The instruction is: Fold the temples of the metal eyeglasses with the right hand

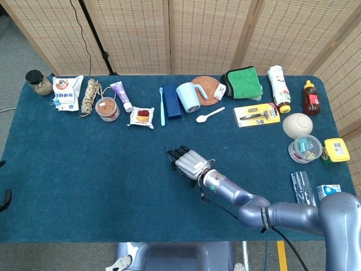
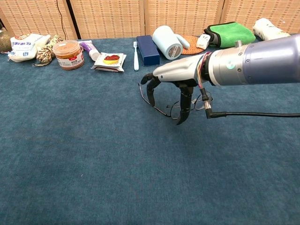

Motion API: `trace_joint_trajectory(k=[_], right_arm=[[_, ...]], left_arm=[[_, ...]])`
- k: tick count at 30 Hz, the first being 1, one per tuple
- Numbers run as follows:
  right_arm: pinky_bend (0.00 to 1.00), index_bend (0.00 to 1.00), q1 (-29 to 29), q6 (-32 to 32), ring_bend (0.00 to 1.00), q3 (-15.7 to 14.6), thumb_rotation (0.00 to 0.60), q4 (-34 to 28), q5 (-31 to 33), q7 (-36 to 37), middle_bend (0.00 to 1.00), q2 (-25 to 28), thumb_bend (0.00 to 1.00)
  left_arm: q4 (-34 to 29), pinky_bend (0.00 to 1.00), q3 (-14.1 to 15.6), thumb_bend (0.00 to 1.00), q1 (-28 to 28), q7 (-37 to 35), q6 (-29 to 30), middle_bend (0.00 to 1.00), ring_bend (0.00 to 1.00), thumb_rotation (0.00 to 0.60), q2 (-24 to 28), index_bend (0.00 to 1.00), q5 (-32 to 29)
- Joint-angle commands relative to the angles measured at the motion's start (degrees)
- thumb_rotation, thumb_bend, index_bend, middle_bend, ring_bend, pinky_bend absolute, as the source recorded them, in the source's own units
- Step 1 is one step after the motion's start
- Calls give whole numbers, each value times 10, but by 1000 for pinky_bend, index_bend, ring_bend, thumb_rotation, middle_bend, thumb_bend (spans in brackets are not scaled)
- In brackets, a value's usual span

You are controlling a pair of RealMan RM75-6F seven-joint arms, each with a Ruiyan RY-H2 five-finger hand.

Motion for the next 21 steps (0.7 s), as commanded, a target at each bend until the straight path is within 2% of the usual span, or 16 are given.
trace_joint_trajectory(k=[1, 10, 21], right_arm=[[0, 346, 14, 34, 0, -15, 600, 3, 42, -40, 0, 7, 100], [0, 365, 33, 43, 0, -56, 600, 3, 135, -96, 0, 44, 100], [0, 389, 31, 56, 0, -97, 600, -9, 183, -115, 0, 66, 100]], left_arm=[[1, 0, 0, 454, -1, -1, -1, 0, 0, 561, -1, 127, 0], [2, 0, 0, 454, -6, -2, -7, 0, 0, 561, -6, 127, 4], [1, 0, 1, 454, -11, -3, -12, 0, 0, 560, -10, 128, 8]])
